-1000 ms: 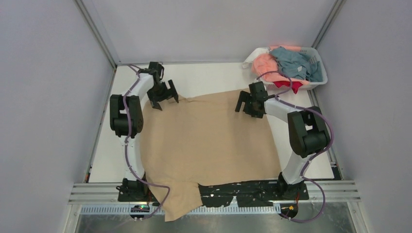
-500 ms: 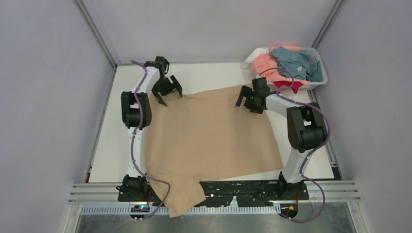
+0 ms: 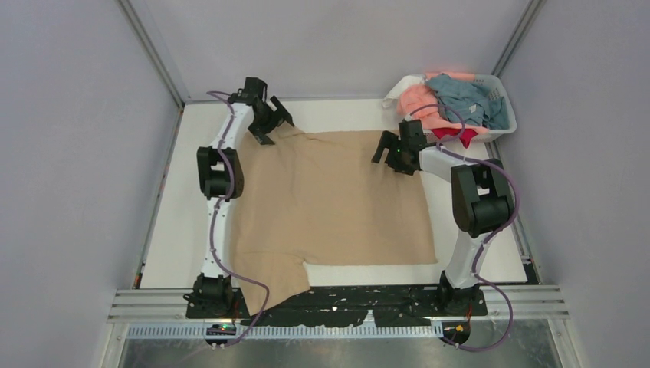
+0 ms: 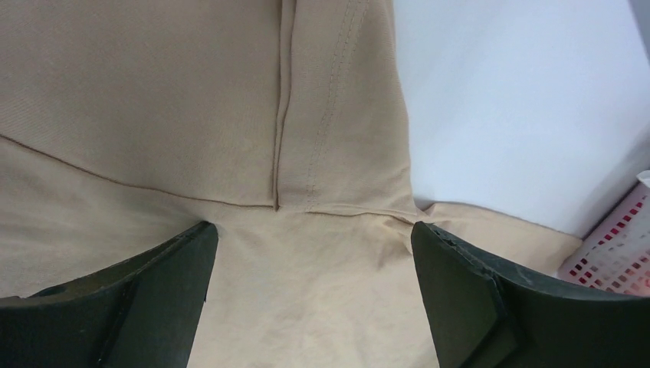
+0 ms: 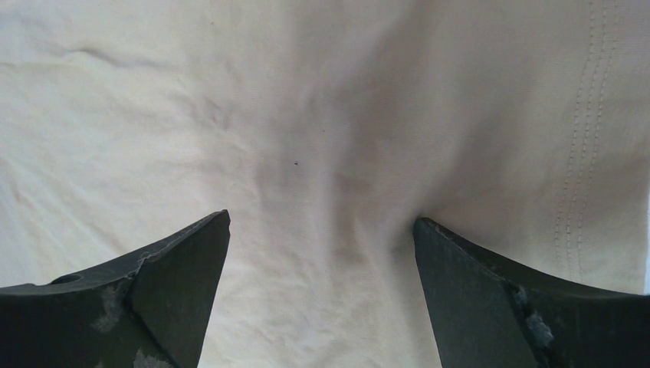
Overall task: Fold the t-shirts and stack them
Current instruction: Flatten out the tshirt, then grab the side of the flattened tshirt closest away from the robot with both arms
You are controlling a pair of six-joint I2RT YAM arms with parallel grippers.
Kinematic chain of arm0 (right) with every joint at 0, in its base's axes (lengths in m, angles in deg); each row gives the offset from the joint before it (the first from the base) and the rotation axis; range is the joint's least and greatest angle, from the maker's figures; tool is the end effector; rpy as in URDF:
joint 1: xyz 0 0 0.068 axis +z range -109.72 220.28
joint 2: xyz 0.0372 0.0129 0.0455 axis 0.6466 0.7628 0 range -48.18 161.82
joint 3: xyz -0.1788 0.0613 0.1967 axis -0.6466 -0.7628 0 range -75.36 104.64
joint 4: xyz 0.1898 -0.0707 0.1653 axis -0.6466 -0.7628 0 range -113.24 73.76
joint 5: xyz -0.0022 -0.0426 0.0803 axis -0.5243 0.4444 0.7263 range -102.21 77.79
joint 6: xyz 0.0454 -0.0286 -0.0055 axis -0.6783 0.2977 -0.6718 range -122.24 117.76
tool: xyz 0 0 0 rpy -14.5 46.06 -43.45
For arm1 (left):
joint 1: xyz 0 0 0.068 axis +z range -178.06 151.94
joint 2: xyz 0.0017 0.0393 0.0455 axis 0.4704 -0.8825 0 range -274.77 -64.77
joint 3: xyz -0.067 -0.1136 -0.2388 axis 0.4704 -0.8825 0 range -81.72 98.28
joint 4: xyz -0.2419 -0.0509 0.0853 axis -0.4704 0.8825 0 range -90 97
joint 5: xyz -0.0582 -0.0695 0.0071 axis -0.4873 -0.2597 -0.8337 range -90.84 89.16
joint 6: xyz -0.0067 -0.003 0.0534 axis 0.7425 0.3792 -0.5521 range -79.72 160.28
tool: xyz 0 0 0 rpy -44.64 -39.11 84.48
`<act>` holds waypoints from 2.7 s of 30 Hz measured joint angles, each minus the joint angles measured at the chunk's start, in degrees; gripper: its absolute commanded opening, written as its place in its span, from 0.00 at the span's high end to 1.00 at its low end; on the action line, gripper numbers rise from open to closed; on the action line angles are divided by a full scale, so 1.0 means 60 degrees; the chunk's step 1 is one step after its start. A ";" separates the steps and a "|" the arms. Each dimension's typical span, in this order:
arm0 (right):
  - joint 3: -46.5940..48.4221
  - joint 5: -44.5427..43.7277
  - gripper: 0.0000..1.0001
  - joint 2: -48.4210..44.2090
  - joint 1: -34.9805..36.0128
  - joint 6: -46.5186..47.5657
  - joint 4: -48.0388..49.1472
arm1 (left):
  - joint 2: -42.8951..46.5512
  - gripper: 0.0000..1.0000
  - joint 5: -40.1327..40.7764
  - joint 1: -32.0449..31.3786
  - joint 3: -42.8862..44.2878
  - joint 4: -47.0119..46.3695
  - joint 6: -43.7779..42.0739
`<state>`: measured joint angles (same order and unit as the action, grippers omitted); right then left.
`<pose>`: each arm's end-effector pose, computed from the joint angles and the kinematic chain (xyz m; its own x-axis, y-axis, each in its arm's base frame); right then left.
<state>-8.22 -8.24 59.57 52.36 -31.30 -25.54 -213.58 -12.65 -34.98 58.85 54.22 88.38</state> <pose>0.3868 0.0852 0.1673 -0.7765 0.3294 -0.5372 0.1428 0.9223 0.3591 0.5424 -0.0731 0.1779 -0.7456 -0.6434 -0.1736 -0.5137 0.7209 -0.4652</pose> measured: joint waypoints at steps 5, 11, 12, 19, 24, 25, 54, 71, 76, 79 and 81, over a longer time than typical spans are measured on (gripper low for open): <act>0.0379 -0.0051 0.05 0.0317 -0.0066 -0.0015 0.0091 | -0.0157 0.00 -0.0222 0.0117 0.0033 -0.1045 0.0178; 0.0863 -0.0117 0.05 0.0765 -0.0095 -0.0109 0.0470 | -0.0546 0.00 -0.0892 0.0455 0.0295 -0.2419 0.0310; 0.0940 -0.0117 0.05 0.0820 -0.0095 -0.0106 0.0499 | -0.0605 0.01 -0.0994 0.0488 0.0335 -0.2608 0.0313; 0.1545 -0.0463 0.05 0.0805 -0.0011 0.0142 0.0113 | -0.0630 0.01 -0.1515 0.0594 0.0576 -0.3115 -0.0113; 0.0729 -0.1140 0.05 -0.1209 0.0579 0.0437 -0.0284 | 0.1789 0.00 -0.1348 0.0499 -0.1599 -0.2510 -0.1213; 0.0375 -0.1308 0.05 -0.1905 0.0790 0.0444 -0.0302 | 0.2656 0.00 -0.1206 0.0441 -0.2244 -0.2364 -0.1464; -0.6255 -0.3151 0.05 -1.0134 0.1220 -0.0459 -0.1395 | 1.7274 0.23 0.3552 -0.4630 -1.9376 0.0415 0.2350; -0.6284 -0.3410 0.05 -0.9311 0.1220 -0.0255 -0.1552 | 1.8713 0.88 0.3202 -0.4867 -1.9864 0.1239 0.3665; -0.6313 -0.3818 0.05 -0.9919 0.1220 -0.0470 -0.1898 | 1.8353 1.00 0.3056 -0.4885 -1.9846 0.1177 0.3464; -0.6313 -0.4011 0.05 -1.0422 0.1220 -0.0903 -0.2433 | 1.8363 1.00 0.3038 -0.4892 -1.9842 0.1162 0.3366; -0.6317 -0.3923 0.04 -1.0615 0.1224 -0.1260 -0.3002 | 1.8422 1.00 0.3020 -0.4892 -1.9842 0.1155 0.3249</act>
<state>-46.12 -31.78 -4.13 59.70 -38.87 -43.55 -103.05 5.47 -64.33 -60.20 61.14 107.87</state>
